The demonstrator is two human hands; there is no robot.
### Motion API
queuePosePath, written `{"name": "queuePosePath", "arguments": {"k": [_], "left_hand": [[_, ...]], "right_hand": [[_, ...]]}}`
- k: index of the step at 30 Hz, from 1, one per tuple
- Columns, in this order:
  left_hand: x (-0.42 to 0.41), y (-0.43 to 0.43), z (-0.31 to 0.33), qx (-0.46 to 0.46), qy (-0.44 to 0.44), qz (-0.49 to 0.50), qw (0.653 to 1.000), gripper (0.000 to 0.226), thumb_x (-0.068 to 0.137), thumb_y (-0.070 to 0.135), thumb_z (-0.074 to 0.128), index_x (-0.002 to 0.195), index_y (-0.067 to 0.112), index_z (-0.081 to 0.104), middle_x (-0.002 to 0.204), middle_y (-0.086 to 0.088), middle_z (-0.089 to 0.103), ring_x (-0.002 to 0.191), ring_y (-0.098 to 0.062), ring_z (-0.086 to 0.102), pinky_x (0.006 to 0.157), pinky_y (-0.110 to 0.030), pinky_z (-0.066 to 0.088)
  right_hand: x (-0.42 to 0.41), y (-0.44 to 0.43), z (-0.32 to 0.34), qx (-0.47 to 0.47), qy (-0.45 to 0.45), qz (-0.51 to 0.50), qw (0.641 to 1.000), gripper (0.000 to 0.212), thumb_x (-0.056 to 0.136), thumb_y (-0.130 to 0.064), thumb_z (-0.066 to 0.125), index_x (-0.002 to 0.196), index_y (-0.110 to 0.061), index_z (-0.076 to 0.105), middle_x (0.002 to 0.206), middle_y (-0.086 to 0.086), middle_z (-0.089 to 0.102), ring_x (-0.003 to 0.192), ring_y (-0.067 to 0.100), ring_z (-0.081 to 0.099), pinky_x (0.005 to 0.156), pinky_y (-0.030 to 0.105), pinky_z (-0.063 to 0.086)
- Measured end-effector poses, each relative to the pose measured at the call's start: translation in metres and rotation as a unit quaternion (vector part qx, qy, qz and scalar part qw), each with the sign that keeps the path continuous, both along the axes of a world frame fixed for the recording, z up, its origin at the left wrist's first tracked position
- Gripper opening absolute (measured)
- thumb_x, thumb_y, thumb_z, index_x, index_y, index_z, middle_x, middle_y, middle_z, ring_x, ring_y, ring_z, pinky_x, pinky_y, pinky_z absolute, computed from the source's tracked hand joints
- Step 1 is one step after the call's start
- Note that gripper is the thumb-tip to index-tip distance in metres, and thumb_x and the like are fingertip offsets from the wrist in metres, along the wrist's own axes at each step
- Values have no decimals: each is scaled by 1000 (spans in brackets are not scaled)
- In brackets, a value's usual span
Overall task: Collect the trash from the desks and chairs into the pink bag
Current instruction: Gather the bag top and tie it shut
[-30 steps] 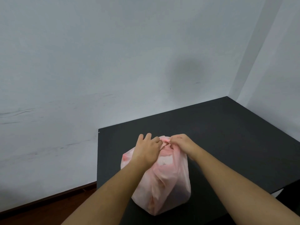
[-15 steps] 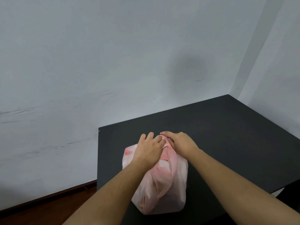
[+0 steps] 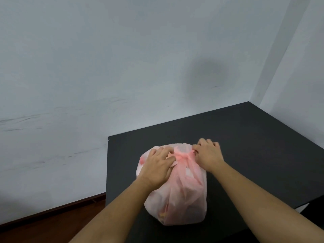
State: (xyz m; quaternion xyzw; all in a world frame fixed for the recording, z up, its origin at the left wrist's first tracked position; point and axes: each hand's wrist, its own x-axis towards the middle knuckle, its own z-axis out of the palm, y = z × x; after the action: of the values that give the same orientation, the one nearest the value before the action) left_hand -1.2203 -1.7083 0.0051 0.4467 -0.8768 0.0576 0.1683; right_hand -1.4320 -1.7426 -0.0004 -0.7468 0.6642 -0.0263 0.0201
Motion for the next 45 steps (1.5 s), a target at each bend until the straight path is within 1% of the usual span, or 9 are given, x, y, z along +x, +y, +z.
{"name": "queuePosePath", "arguments": {"k": [4, 7, 12, 21, 27, 32, 38, 42, 45], "left_hand": [[20, 6, -15, 252, 40, 66, 965, 36, 102, 32, 31, 73, 17, 47, 81, 6, 49, 78, -14, 42, 76, -30, 35], [30, 6, -22, 426, 220, 148, 865, 42, 103, 28, 35, 62, 18, 40, 66, 6, 44, 66, -13, 39, 70, -27, 35], [32, -6, -17, 474, 288, 204, 806, 48, 103, 22, 32, 58, 18, 48, 59, 4, 44, 60, -14, 37, 66, -27, 34], [-16, -22, 70, 274, 381, 181, 865, 10, 79, 9, 73, 70, 7, 70, 65, 4, 69, 57, -5, 64, 63, -20, 52], [-52, -21, 115, 257, 364, 135, 885, 9, 85, 8, 68, 76, 9, 68, 67, -2, 70, 62, -10, 69, 59, -16, 50], [-73, -10, 131, 195, 303, 114, 926, 16, 88, 9, 63, 73, 14, 62, 70, -5, 71, 66, -15, 69, 66, -25, 55], [-77, 13, 125, 235, 459, 155, 843, 11, 86, 14, 64, 91, 21, 57, 83, -1, 70, 78, -11, 68, 68, -20, 48], [-77, 41, 97, 362, 374, 185, 834, 68, 76, 34, 68, 136, 25, 37, 119, 3, 57, 101, -12, 58, 76, -22, 51], [-83, 49, 84, 361, 347, 196, 843, 63, 68, 43, 71, 124, 25, 51, 108, 7, 63, 93, -8, 62, 67, -16, 48]], "right_hand": [[-26, 11, -14, 65, 63, -57, 994, 24, 92, -27, 42, 107, -33, 60, 114, -2, 48, 112, 19, 45, 101, 43, 32], [-27, 16, -18, 82, 53, -64, 993, 22, 91, -25, 44, 103, -32, 61, 113, -3, 48, 111, 19, 46, 101, 44, 32], [-20, 11, -8, 68, 40, -71, 994, 15, 88, -20, 48, 91, -28, 60, 101, -4, 53, 97, 17, 54, 94, 41, 34], [0, 3, 66, 22, -294, -7, 955, 20, 91, -20, 58, 83, -24, 75, 79, -18, 62, 79, 6, 60, 73, 23, 49], [4, 11, 91, 100, -582, -15, 807, 22, 94, -12, 52, 72, -13, 55, 73, 2, 67, 71, 17, 62, 58, 23, 41], [1, 22, 95, 150, -636, 13, 757, 24, 98, -5, 44, 75, -10, 50, 65, 0, 67, 63, 13, 58, 57, 24, 40], [-6, 34, 96, 116, -667, 9, 736, 17, 95, -1, 49, 79, -6, 52, 69, 7, 63, 61, 16, 54, 63, 26, 47], [-3, 42, 112, 102, -701, 8, 706, 14, 91, -1, 57, 77, -5, 56, 67, 10, 65, 58, 20, 58, 65, 32, 51], [14, 58, 126, 139, -677, 53, 721, 14, 90, -2, 59, 77, -5, 57, 64, 12, 64, 56, 20, 57, 61, 32, 51]]}}
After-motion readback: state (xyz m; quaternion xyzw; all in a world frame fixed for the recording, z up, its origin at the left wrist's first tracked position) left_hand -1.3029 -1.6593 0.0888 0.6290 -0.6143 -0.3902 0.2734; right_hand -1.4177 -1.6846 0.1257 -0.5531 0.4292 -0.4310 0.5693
